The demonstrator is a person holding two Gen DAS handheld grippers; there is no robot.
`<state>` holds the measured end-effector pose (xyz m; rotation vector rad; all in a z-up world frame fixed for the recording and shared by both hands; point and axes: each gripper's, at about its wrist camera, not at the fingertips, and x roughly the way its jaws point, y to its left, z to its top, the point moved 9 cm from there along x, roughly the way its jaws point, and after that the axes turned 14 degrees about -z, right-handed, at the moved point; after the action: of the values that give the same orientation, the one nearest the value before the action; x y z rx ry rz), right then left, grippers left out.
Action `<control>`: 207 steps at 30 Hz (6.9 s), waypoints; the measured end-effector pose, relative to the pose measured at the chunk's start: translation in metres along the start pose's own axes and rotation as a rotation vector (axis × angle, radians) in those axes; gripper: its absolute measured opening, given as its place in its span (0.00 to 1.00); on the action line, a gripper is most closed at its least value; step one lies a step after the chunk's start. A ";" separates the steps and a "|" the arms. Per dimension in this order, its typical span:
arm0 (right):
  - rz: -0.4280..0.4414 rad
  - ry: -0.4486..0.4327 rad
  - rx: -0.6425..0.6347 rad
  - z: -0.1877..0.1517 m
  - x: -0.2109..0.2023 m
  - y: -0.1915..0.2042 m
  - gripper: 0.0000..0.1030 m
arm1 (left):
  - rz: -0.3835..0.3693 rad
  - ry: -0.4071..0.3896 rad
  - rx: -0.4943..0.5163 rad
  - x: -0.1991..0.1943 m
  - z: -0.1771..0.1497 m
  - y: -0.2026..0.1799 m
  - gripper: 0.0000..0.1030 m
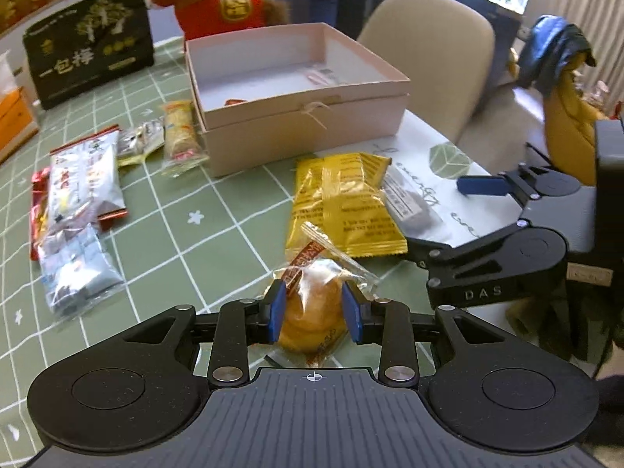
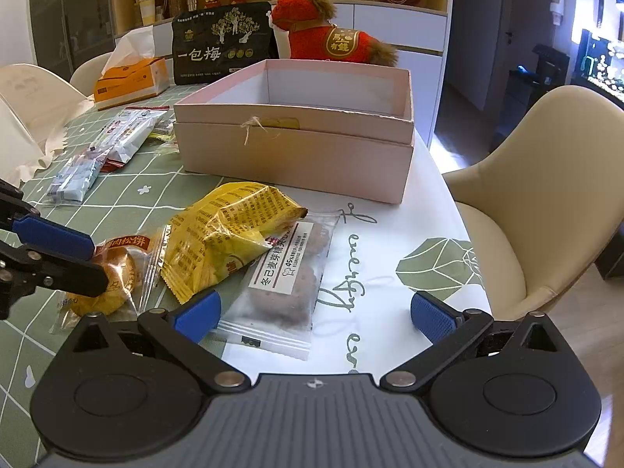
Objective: Organize snacks
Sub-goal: 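Grasp a wrapped round bread bun with the left gripper, then grasp the yellow biscuit pack with the right gripper while the left gripper holds the bun, then lower the yellow pack into the pink box and open the right gripper while the left gripper drops the bun, then move both open grippers back toward the remaining snacks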
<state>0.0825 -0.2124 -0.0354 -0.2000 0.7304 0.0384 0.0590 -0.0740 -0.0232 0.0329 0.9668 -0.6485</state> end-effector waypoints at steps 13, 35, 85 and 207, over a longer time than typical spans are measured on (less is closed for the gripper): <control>0.000 0.000 0.001 0.000 0.000 0.001 1.00 | -0.006 0.100 0.112 -0.006 -0.009 -0.006 0.35; 0.003 -0.001 0.000 0.000 -0.001 0.002 1.00 | -0.073 0.170 0.112 0.014 0.009 0.002 0.50; 0.045 0.111 -0.080 0.010 -0.014 0.001 0.90 | -0.089 -0.027 -0.333 0.008 -0.008 0.018 0.57; 0.212 0.198 -0.155 0.045 0.007 0.027 0.25 | -0.076 -0.133 -0.377 0.007 0.041 0.117 0.18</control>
<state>0.1148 -0.1770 -0.0118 -0.2763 0.9447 0.2814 0.1537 0.0046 -0.0347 -0.3773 0.9514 -0.5229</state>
